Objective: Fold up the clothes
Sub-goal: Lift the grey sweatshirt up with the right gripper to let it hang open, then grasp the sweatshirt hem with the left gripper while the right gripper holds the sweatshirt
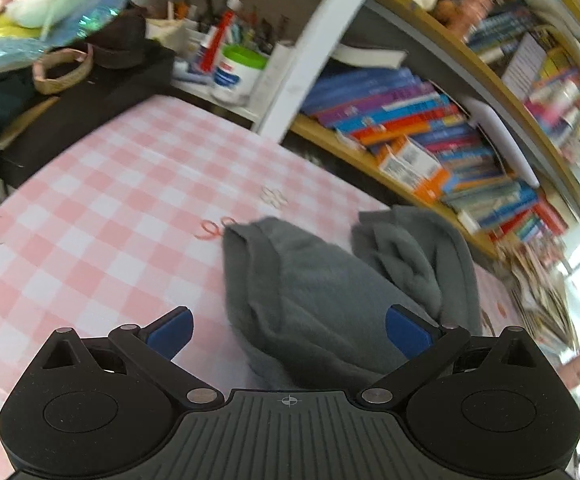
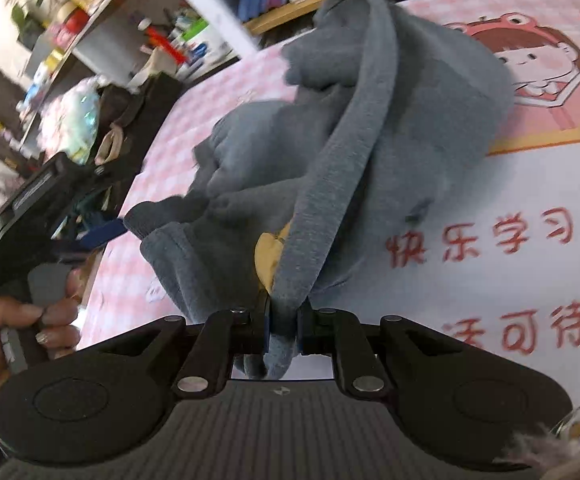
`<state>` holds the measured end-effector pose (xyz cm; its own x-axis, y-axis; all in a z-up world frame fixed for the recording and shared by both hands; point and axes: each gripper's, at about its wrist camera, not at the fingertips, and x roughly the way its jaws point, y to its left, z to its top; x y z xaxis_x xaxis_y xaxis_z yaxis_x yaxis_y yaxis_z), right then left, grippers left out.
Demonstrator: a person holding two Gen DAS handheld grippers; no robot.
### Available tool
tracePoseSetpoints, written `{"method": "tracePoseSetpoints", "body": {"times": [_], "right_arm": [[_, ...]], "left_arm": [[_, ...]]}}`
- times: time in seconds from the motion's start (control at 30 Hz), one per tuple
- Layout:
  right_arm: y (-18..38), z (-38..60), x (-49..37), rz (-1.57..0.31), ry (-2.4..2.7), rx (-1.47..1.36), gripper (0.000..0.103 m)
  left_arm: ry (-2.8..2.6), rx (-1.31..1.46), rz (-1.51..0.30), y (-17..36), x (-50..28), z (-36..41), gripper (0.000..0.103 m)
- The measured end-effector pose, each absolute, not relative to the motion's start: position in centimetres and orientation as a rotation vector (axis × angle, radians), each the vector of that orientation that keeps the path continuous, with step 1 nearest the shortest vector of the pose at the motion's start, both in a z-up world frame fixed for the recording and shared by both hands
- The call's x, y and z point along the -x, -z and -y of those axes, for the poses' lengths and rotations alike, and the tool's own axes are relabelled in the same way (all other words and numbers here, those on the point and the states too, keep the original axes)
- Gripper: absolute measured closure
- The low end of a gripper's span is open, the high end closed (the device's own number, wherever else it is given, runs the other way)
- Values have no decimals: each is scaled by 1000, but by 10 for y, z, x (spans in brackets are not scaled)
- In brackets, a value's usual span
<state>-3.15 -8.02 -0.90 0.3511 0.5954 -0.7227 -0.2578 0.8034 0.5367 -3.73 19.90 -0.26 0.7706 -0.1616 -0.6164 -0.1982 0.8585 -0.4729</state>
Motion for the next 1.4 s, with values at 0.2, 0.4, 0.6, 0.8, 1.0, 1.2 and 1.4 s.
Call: {"method": "tracePoseSetpoints", "body": {"times": [0.2,0.4,0.6,0.8,1.0,1.2,1.4], "right_arm": [[7,51,46,-1123,-675,-209,82],[0,62,51,-1066,-588,-231,57],[-28,104,36,-921,-475,-268,51],[-40,112,-11,-824,-334,-154,46],[-36,81,-76,-784,-291,5,42],[-19,59,-121,-818,-233,161,81],[-56,138,-78,-658,-93,-109,98]], "left_arm": [[17,526,-750,9,35,-199,1],[17,447,-807,21,37,-199,13],[43,386,-861,30,31,-196,60],[16,258,-836,36,28,-187,64],[40,201,-831,40,24,-183,70],[127,218,-868,42,32,-185,101],[84,300,-823,34,37,-211,101]]}}
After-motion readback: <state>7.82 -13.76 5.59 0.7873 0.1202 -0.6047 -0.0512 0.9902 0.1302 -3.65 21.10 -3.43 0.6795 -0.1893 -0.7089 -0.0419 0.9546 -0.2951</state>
